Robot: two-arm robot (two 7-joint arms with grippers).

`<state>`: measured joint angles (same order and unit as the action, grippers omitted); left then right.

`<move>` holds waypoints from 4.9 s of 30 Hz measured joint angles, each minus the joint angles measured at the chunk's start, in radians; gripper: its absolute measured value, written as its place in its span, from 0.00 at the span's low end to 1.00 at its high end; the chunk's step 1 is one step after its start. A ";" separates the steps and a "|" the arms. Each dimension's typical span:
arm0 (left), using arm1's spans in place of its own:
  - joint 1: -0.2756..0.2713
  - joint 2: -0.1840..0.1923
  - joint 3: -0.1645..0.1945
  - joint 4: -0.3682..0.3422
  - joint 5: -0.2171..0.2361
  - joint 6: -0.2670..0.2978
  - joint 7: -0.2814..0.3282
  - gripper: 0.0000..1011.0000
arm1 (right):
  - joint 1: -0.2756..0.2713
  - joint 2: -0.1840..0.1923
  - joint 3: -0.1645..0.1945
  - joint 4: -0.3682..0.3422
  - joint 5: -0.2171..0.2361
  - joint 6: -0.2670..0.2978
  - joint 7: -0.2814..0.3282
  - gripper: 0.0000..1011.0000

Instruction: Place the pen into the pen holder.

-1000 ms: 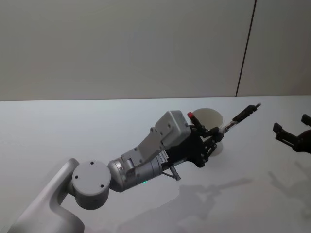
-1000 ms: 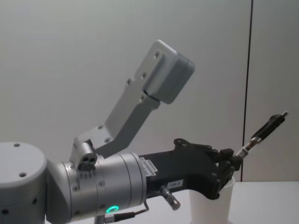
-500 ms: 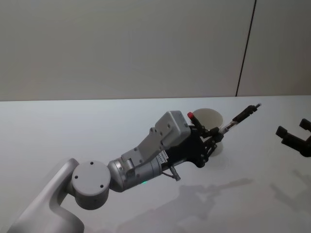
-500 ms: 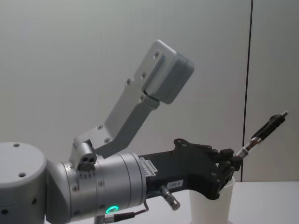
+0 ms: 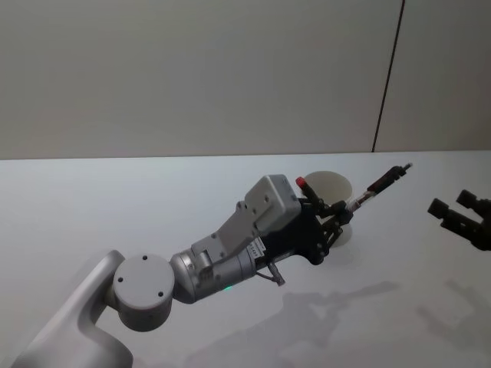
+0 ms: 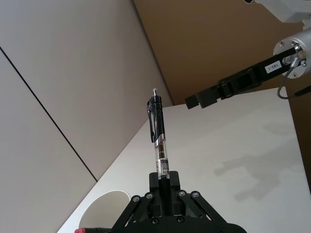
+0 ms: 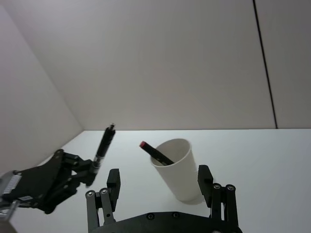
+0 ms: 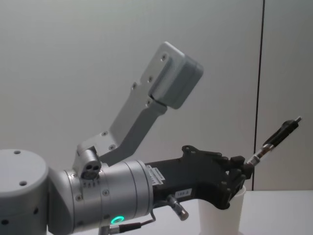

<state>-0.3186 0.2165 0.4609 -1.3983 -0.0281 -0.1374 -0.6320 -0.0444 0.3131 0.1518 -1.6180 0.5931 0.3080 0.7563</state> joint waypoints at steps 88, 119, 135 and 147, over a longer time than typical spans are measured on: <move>0.000 0.000 0.000 0.000 0.000 0.000 0.000 0.12 | -0.008 -0.132 -0.167 -0.079 0.389 0.096 -0.335 0.99; 0.000 0.000 0.000 0.000 0.000 0.000 0.000 0.12 | -0.014 -0.126 -0.199 -0.093 0.414 0.008 -0.358 0.19; 0.000 0.000 0.000 0.000 0.000 0.000 0.000 0.38 | -0.016 -0.117 -0.213 -0.099 0.423 -0.020 -0.367 0.13; 0.000 0.000 0.000 0.000 0.000 0.000 0.000 0.75 | 0.000 -0.100 -0.215 -0.091 0.418 -0.040 -0.368 0.13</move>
<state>-0.3187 0.2164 0.4609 -1.3981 -0.0281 -0.1372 -0.6319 -0.0441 0.2136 -0.0628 -1.7092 1.0108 0.2684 0.3879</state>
